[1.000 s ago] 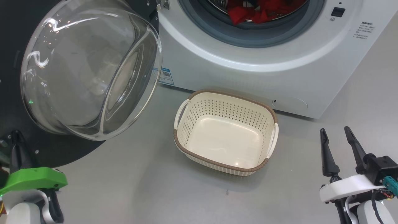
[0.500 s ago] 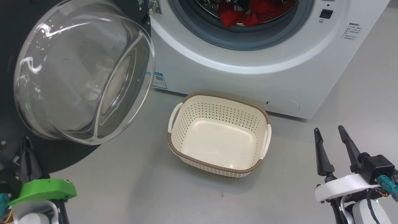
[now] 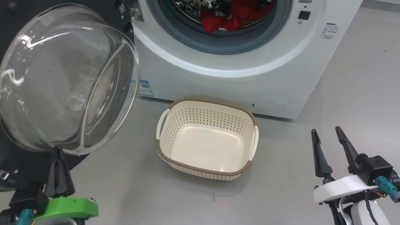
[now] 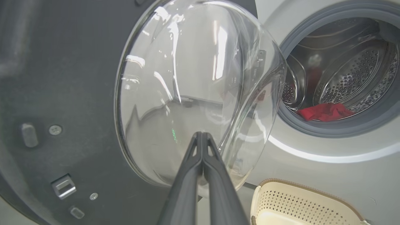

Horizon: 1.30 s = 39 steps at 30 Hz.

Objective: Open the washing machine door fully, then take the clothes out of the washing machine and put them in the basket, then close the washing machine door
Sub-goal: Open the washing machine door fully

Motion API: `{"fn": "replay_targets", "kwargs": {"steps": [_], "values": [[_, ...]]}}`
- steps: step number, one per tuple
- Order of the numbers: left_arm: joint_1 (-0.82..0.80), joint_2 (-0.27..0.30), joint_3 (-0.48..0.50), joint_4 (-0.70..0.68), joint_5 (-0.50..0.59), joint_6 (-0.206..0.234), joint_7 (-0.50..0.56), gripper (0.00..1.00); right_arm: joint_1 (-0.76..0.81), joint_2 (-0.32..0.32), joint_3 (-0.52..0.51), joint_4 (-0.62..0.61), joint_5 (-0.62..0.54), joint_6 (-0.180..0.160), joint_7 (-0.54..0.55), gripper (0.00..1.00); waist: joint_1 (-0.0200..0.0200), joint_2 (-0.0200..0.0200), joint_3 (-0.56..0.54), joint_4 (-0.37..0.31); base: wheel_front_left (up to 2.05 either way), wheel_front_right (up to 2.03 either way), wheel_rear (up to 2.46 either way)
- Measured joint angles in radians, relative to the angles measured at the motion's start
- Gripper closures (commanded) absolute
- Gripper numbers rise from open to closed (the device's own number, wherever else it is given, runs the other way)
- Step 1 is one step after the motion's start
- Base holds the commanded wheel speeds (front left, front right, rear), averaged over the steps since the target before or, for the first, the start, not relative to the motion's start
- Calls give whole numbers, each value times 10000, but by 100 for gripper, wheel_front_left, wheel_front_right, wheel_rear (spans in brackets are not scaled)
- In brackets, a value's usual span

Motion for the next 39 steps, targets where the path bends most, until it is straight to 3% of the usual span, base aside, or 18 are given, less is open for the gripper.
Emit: {"fn": "replay_targets", "kwargs": {"steps": [1,3,5,10,12,19,39], "values": [[68,4,-102,-23,0,-79,0,100,0,8,0,-15,0,0,0,0,0,0,-16,-48,0,0,0],[183,2,-347,-86,-13,-178,0,70,2,12,27,-25,0,0,0,0,0,0,-50,-144,0,0,0],[258,4,-619,-167,-13,-297,0,59,3,19,94,-35,0,0,0,0,0,0,-82,-246,0,0,0],[380,8,-1166,-257,-15,-435,0,11,8,65,234,-69,2,0,0,0,0,0,-174,-530,0,0,0],[399,10,-1386,-284,-15,-499,0,1,12,82,359,-71,4,0,0,0,0,0,-216,-655,0,0,0],[572,17,-1908,-199,-10,-571,0,0,79,125,529,-86,15,0,0,0,0,0,-401,-1258,0,0,0],[795,48,-2182,148,42,-407,362,0,672,148,892,-314,2,-4,0,0,0,0,-998,-2985,0,0,0]]}}
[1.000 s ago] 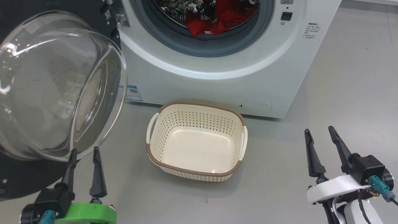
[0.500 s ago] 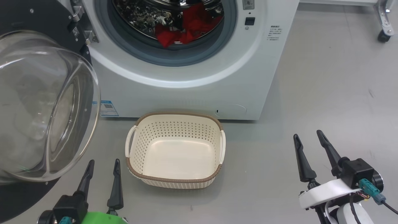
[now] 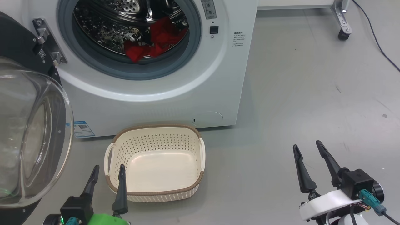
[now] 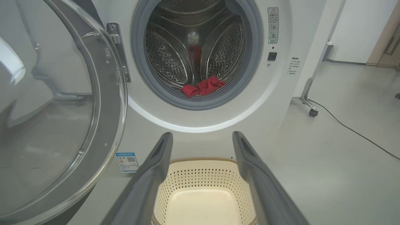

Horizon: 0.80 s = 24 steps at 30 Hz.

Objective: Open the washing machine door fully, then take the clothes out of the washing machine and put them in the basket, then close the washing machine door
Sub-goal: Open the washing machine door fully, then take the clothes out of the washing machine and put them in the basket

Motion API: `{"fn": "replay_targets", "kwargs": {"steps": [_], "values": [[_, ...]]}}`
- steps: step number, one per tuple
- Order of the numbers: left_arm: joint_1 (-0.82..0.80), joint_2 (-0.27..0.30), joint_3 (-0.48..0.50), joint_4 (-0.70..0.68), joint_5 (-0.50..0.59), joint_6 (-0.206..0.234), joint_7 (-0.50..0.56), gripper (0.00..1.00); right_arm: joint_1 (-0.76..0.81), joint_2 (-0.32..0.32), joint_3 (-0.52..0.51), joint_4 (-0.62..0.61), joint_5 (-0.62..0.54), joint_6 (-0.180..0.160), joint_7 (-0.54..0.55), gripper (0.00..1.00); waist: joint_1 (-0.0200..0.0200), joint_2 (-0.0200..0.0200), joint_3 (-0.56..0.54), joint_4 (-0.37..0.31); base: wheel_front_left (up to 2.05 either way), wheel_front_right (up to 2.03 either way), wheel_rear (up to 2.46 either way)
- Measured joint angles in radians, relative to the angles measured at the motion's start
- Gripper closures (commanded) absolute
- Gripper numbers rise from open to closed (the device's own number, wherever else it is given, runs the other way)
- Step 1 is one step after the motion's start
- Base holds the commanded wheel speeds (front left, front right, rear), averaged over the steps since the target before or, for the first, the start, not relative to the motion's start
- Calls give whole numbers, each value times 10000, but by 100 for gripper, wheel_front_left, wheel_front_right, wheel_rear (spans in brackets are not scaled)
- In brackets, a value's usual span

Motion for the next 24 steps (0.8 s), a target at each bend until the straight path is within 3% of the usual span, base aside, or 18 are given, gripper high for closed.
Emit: {"fn": "replay_targets", "kwargs": {"steps": [24], "values": [[-11,2,-198,38,48,161,121,0,225,15,65,-280,362,-115,0,0,0,0,-44,-156,0,0,0]]}}
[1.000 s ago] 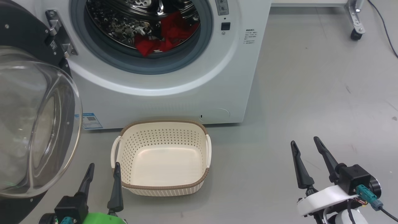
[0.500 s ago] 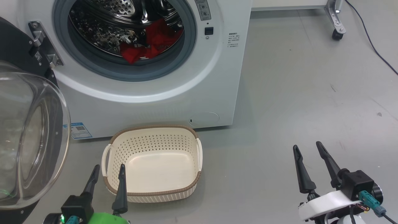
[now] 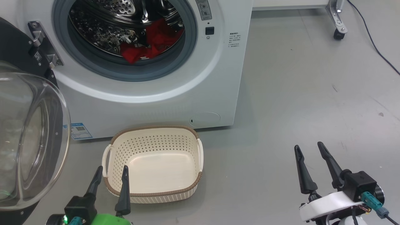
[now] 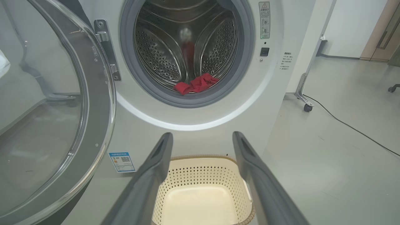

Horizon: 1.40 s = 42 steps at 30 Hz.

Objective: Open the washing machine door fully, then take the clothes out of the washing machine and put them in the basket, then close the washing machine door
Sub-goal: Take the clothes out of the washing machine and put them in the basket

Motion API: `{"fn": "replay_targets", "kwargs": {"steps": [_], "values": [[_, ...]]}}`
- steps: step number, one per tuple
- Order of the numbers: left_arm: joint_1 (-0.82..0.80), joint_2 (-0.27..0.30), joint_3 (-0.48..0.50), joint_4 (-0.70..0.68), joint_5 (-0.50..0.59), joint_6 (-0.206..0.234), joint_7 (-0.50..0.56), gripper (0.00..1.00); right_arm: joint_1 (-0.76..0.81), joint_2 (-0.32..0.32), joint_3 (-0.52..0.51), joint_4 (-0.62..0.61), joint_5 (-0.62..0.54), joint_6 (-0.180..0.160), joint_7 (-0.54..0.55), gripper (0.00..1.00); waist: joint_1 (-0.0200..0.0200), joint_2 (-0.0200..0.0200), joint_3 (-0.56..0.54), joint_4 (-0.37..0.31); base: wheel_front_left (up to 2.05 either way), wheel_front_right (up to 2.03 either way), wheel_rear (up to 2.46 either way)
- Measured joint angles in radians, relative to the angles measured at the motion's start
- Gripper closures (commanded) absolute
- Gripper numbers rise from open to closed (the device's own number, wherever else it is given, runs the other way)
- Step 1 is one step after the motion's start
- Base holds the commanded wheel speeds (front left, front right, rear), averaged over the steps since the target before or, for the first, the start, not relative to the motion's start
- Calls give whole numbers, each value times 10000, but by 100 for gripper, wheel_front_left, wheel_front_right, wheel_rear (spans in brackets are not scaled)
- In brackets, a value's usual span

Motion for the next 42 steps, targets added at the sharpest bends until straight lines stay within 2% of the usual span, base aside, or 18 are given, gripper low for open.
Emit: {"fn": "replay_targets", "kwargs": {"steps": [19,42], "values": [[-25,2,-130,-50,2,104,-13,0,3,2,77,-113,105,-138,0,0,0,0,89,10,18,-18,0],[-54,6,-339,61,2,178,-44,0,3,4,127,-98,107,-161,0,0,0,0,3,-31,81,-81,0]]}}
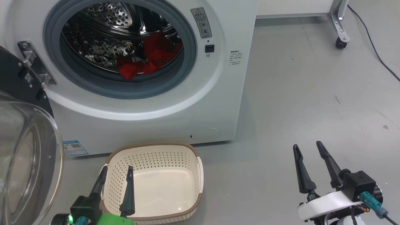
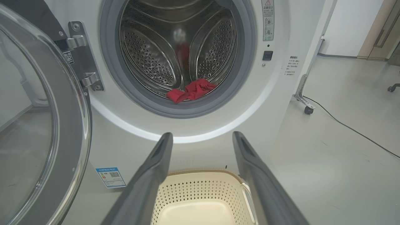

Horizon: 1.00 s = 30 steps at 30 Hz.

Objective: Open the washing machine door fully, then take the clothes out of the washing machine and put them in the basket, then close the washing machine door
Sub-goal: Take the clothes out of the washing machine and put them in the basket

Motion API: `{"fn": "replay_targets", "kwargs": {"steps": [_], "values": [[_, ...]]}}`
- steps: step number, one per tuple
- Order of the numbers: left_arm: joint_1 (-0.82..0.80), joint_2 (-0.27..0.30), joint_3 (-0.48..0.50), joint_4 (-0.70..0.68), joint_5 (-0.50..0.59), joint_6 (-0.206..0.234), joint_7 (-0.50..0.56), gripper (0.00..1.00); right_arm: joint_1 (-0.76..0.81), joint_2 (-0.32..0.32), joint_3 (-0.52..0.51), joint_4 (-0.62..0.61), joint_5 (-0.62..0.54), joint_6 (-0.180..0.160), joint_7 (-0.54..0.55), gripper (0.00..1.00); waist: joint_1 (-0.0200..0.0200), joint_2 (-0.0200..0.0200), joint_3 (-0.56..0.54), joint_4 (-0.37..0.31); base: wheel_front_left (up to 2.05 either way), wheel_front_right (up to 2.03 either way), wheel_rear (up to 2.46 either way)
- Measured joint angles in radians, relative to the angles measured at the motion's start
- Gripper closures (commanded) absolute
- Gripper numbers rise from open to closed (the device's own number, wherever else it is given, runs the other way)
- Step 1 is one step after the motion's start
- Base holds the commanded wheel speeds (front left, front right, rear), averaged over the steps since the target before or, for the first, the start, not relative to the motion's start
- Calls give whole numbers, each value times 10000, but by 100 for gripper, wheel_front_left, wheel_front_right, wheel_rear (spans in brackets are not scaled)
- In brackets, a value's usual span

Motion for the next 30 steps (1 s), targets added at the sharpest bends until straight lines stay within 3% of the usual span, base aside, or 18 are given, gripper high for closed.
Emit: {"fn": "replay_targets", "kwargs": {"steps": [30], "values": [[-10,2,-128,-29,2,69,46,0,0,0,81,35,73,0,0,0,0,0,203,82,16,-16,0]]}}
